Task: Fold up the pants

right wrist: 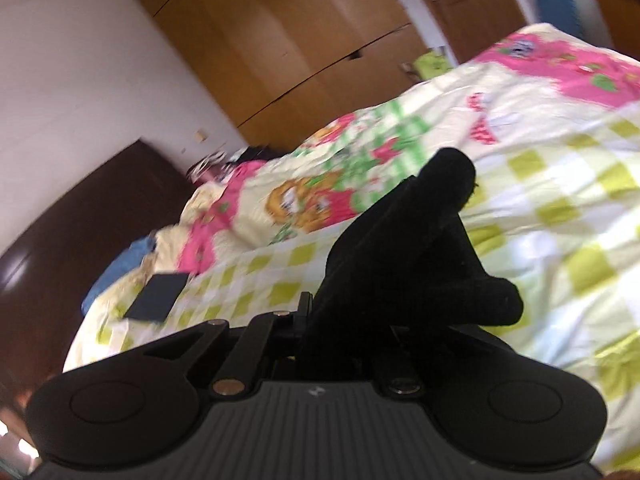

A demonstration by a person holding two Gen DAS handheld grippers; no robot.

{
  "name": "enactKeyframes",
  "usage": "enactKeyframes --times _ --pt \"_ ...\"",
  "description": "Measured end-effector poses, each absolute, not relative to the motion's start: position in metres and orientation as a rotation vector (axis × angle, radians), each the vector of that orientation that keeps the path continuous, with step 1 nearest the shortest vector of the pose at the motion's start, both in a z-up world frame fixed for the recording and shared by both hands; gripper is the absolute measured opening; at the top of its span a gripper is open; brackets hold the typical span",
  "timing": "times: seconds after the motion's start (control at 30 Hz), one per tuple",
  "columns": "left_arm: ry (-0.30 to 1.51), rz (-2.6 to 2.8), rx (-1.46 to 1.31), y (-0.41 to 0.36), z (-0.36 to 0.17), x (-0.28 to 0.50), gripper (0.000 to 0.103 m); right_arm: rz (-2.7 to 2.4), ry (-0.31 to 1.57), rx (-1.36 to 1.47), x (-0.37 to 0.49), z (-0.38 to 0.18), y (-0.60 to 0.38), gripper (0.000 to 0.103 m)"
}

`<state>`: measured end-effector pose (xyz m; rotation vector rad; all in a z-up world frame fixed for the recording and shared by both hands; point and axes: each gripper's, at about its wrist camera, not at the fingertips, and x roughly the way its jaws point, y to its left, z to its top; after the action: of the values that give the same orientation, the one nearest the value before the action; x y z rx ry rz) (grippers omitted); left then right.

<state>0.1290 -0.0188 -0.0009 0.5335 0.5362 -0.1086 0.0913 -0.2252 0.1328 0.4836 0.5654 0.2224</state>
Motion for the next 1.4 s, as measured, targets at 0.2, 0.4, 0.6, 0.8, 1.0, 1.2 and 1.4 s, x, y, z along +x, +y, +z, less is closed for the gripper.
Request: enactKeyframes --times 0.2,0.4,0.6,0.8,1.0,1.2,1.4 --pt "0.578 -0.029 0.401 0.041 -0.001 0.120 0.066 0.396 0.718 0.291 0.144 0.092 -0.075 0.007" --pt "0.580 -0.015 0.354 0.066 -0.004 0.110 0.067 0.469 0.750 -0.023 0.138 0.064 0.026 0.007" --pt "0.594 -0.045 0.268 0.083 -0.004 0.104 0.067 0.509 0.733 -0.294 0.126 0.049 0.067 0.008" --pt "0.601 -0.029 0.210 0.095 -0.002 0.106 0.068 0.515 0.738 -0.378 0.127 0.042 0.083 0.011" --pt "0.573 0.012 0.295 0.096 -0.004 0.096 0.068 0.507 0.734 -0.399 0.130 0.042 0.094 0.013" --pt "0.551 0.072 0.354 0.106 -0.005 0.094 0.069 0.527 0.729 -0.403 0.135 0.045 0.110 0.010" --pt "0.583 0.058 0.311 0.110 -0.013 0.095 0.069 0.556 0.789 -0.152 0.153 0.072 0.107 0.008"
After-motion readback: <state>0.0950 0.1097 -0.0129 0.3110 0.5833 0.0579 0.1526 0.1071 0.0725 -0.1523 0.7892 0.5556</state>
